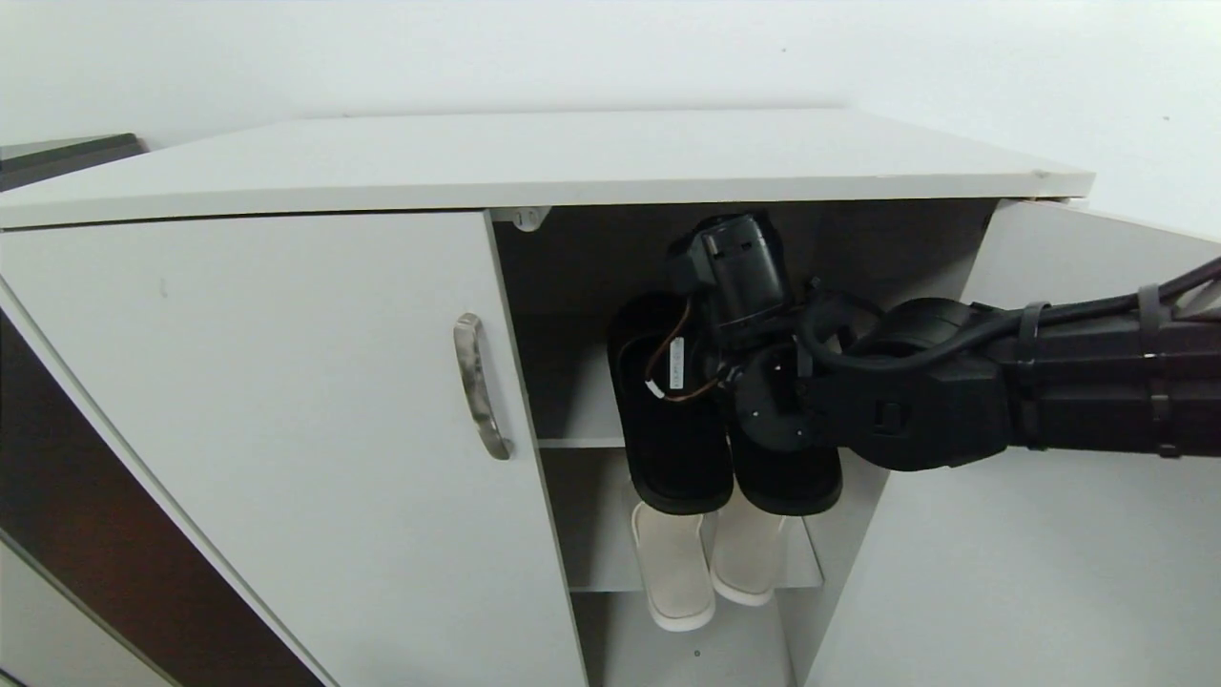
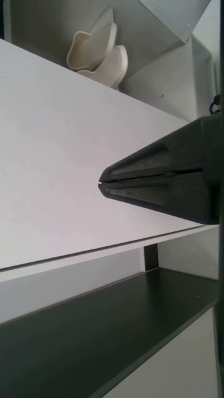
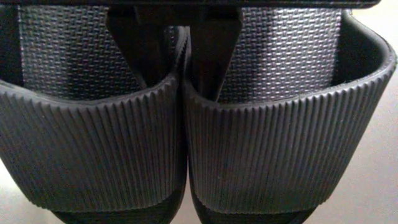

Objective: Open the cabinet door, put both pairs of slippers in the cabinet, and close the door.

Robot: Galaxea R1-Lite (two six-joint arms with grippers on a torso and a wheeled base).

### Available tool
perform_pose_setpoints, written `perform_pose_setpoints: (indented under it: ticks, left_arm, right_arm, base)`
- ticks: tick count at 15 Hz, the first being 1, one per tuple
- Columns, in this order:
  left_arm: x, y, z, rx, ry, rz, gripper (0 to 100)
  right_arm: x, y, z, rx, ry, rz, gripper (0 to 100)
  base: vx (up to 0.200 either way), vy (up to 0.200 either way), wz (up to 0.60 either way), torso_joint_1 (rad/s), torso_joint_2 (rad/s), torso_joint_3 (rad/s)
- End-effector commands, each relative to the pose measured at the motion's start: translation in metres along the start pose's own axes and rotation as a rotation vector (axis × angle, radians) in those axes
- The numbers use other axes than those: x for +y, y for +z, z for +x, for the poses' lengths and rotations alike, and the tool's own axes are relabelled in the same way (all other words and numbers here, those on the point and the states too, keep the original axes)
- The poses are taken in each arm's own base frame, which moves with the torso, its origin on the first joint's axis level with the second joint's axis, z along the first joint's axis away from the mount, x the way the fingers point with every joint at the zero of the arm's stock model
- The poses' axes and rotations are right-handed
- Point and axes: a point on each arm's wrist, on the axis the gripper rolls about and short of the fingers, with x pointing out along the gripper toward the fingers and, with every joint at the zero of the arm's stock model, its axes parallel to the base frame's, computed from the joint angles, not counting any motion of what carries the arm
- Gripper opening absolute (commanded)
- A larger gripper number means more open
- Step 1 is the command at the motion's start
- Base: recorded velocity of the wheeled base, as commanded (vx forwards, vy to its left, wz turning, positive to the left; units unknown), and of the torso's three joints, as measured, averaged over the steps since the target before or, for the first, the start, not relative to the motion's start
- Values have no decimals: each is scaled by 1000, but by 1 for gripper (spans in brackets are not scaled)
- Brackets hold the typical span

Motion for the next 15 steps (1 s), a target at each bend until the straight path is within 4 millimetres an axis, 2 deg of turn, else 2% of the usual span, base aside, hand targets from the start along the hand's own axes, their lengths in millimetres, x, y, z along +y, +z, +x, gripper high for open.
perform_pose_setpoints:
  ticks: [1,3,7,15]
  left_arm:
    - [0,0,0,1,-1,0,0]
    - [0,0,0,0,-1,0,0]
    - [0,0,0,0,-1,0,0]
    - [0,0,0,0,-1,0,0]
  right_arm:
    - [2,5,14,-3,7,0,0]
    - [1,12,23,2,6,-2,0]
    - [4,13,26,12,1,-10,0]
    - [5,4,37,32,-13,-22,0]
  base:
    - [0,0,0,0,0,0]
    - [0,0,0,0,0,0]
    - [0,0,0,0,0,0]
    - [0,0,0,0,0,0]
